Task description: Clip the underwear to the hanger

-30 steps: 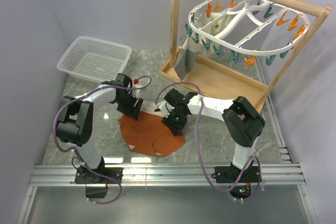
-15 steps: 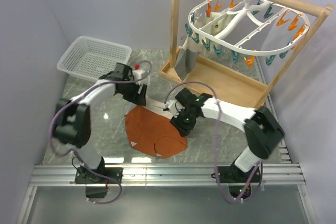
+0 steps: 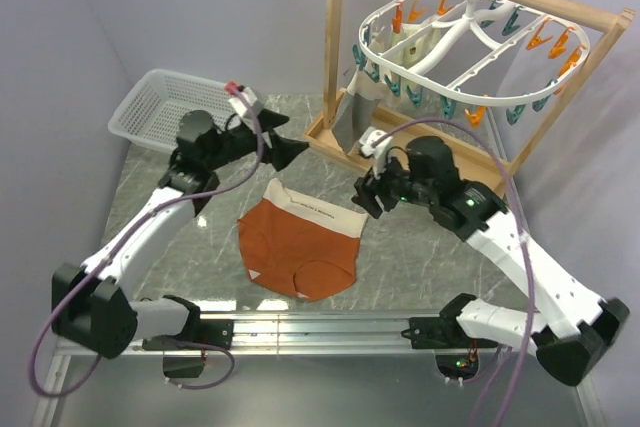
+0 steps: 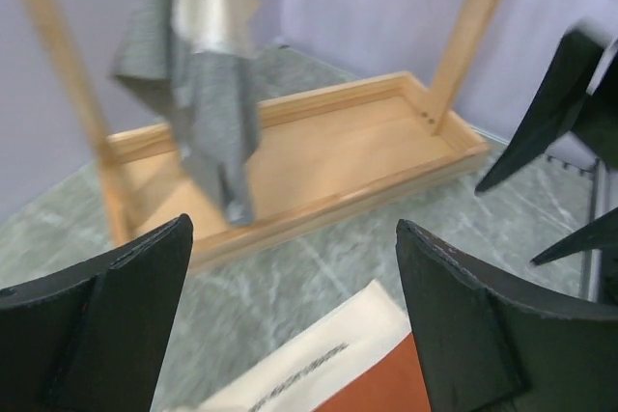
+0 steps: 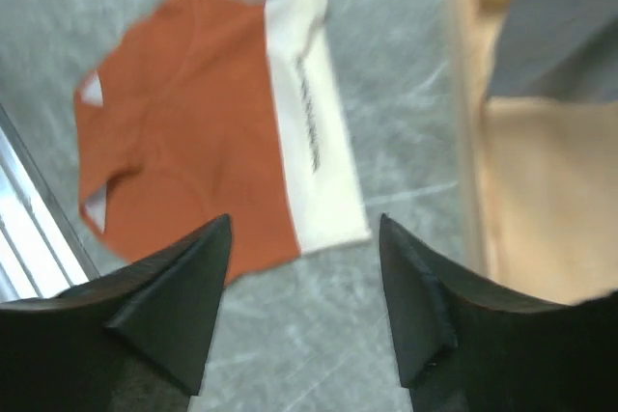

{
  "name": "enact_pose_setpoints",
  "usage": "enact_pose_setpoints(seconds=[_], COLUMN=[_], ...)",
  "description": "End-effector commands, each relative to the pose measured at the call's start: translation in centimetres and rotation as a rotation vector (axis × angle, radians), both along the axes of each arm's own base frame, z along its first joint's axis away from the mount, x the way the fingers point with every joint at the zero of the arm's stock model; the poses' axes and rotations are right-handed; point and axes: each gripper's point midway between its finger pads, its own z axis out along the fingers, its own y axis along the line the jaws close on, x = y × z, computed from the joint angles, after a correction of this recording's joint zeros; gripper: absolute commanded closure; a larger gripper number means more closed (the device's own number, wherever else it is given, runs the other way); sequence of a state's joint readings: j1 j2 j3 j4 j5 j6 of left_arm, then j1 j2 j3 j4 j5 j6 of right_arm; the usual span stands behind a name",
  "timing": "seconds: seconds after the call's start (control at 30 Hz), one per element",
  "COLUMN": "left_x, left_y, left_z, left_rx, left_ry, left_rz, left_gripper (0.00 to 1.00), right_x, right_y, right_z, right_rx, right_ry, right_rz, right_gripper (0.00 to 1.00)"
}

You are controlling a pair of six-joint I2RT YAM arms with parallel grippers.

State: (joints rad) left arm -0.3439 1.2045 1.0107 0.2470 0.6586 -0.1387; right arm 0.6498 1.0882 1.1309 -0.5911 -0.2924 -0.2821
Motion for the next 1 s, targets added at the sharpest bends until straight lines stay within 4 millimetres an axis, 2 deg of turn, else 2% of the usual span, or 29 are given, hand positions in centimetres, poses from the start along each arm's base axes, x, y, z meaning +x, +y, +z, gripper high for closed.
enact_pose_setpoints(seconds=[0.0,0.03,0.1,0.13,0.17,0.2,0.23,0.27,0.33,0.4,0.43,0.47,0.5,0.63,0.7,0.73,0.8,0.83,0.97], left_x=[0.0,0.8,0.7,0.8,1.6,1.5,1.8,2.8,3.5,4.0,4.7,4.5,4.9,6.8,7.2,7.8,7.8,8.3,8.9], left_y=[-3.6,-4.5,-6.3,-7.0,-7.8,-8.9,-9.4,-10.3,-11.8,-12.5,-13.1,-13.1,-13.2,-14.3,-14.3,-14.8,-14.9,-15.2,-15.8], left_z=[4.4,4.5,5.1,6.2,5.6,6.4,7.1,6.2,6.9,7.5,7.2,8.2,8.3,7.4,8.3,7.5,8.5,7.9,7.9], left_rx=[-0.096,-0.101,-0.105,-0.117,-0.11,-0.116,-0.136,-0.135,-0.164,-0.191,-0.2,-0.235,-0.249,-0.302,-0.345,-0.345,-0.381,-0.385,-0.419], left_ry=[-0.156,-0.161,-0.195,-0.241,-0.245,-0.282,-0.312,-0.297,-0.338,-0.369,-0.373,-0.425,-0.437,-0.434,-0.47,-0.464,-0.506,-0.501,-0.507], left_rz=[-0.077,-0.08,-0.117,-0.12,-0.116,-0.125,-0.118,-0.117,-0.13,-0.121,-0.125,-0.126,-0.118,-0.091,-0.074,-0.072,-0.067,-0.064,-0.066], left_gripper=[0.09,0.09,0.11,0.12,0.13,0.14,0.14,0.14,0.16,0.18,0.19,0.21,0.21,0.25,0.25,0.25,0.27,0.27,0.31], right_x=[0.0,-0.3,-0.8,-1.1,-1.2,-1.0,-1.0,-1.0,-0.8,-0.7,-0.6,-0.9,-1.1,-0.9,-0.8,-0.8,-0.9,-0.9,-0.3], right_y=[-0.3,-0.5,-1.0,-1.3,-1.7,-2.3,-2.6,-2.9,-3.9,-4.7,-5.1,-5.8,-5.9,-8.2,-8.6,-8.8,-8.7,-8.6,-8.3], right_z=[8.0,9.7,12.6,14.6,15.7,17.4,18.2,19.0,20.8,22.3,22.6,23.4,24.0,25.9,26.4,26.5,26.4,26.3,25.6], right_rx=[0.213,0.258,0.343,0.381,0.405,0.443,0.461,0.487,0.546,0.61,0.642,0.672,0.695,0.754,0.799,0.81,0.828,0.831,0.823], right_ry=[-0.211,-0.234,-0.252,-0.277,-0.295,-0.321,-0.331,-0.341,-0.387,-0.424,-0.42,-0.436,-0.45,-0.489,-0.483,-0.482,-0.473,-0.466,-0.452], right_rz=[-0.035,-0.046,-0.088,-0.1,-0.119,-0.161,-0.179,-0.198,-0.255,-0.3,-0.331,-0.354,-0.353,-0.466,-0.497,-0.503,-0.498,-0.498,-0.506], right_gripper=[0.3,0.28,0.26,0.25,0.25,0.25,0.24,0.22,0.18,0.16,0.15,0.14,0.14,0.18,0.2,0.21,0.22,0.23,0.24])
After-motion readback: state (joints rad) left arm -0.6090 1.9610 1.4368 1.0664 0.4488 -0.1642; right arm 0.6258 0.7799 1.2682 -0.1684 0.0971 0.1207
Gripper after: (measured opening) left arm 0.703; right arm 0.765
